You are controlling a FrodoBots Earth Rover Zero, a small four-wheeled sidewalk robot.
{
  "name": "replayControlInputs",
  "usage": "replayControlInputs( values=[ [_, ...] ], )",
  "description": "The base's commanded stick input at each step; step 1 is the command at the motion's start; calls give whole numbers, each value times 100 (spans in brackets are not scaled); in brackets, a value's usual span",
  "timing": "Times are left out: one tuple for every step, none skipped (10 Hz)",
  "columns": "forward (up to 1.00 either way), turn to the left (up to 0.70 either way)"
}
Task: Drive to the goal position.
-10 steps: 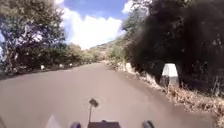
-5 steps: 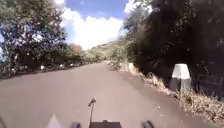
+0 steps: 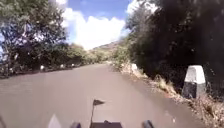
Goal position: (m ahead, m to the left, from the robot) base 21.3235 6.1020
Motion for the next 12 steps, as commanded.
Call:
replayControlInputs(
  values=[
    [70,0],
    [70,-24],
    [70,-28],
    [70,-32],
    [70,-35],
    [70,-35],
    [70,-35],
    [70,-15],
    [70,-7],
    [70,0],
    [70,0],
    [70,0]
  ],
)
